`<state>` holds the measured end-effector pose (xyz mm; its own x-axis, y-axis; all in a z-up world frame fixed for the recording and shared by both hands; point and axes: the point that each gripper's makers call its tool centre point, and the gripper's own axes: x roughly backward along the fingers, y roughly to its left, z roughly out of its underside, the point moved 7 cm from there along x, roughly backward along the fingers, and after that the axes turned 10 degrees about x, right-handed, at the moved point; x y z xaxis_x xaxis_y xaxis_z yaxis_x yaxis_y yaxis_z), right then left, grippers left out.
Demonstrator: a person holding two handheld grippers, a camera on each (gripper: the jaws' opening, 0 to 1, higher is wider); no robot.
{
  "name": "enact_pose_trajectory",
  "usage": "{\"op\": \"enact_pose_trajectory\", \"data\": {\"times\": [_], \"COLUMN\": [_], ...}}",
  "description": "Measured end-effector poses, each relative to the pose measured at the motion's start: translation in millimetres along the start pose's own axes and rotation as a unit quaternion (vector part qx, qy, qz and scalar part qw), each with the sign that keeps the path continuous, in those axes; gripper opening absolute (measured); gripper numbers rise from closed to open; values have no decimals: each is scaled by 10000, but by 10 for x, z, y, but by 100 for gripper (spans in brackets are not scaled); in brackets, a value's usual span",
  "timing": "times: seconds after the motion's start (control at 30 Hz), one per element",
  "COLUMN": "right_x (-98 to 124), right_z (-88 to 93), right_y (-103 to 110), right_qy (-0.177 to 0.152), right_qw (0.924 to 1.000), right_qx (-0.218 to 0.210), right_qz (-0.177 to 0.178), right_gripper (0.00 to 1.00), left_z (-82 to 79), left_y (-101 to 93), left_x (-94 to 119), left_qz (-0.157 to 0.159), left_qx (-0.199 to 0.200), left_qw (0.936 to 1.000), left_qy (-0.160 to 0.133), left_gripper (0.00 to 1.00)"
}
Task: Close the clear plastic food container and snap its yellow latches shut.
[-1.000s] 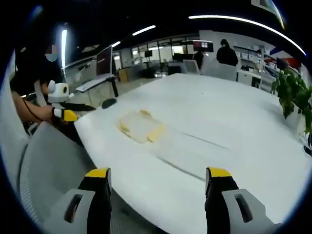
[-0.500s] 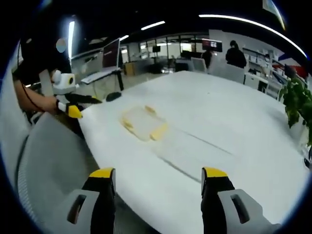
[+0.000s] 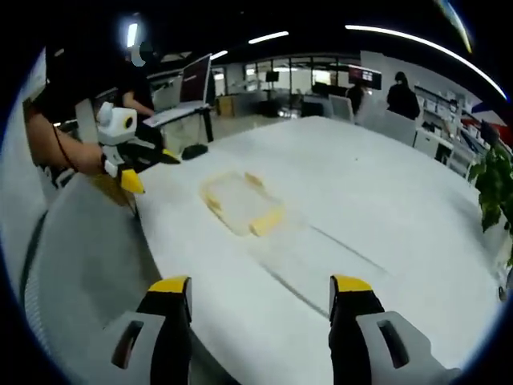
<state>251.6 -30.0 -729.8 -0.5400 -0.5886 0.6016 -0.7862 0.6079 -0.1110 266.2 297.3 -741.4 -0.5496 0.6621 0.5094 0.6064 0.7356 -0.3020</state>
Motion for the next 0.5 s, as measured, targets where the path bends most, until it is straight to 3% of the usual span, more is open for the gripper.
{"op": "enact_pose_trajectory", "data": {"times": [0.5], "right_x": [-204], "right_z": [-122], "right_y": [-60], "right_qy": [107], "right_qw": [9983], "right_qx": [423], "right_qz": [-374], "right_gripper": [67], "left_z": [-65], "left_y": [97], "left_x": [-139], "left_qz": [184], "left_qx": [-458], "left_qw": [9982], "left_qy": [326], "left_gripper": [88]}}
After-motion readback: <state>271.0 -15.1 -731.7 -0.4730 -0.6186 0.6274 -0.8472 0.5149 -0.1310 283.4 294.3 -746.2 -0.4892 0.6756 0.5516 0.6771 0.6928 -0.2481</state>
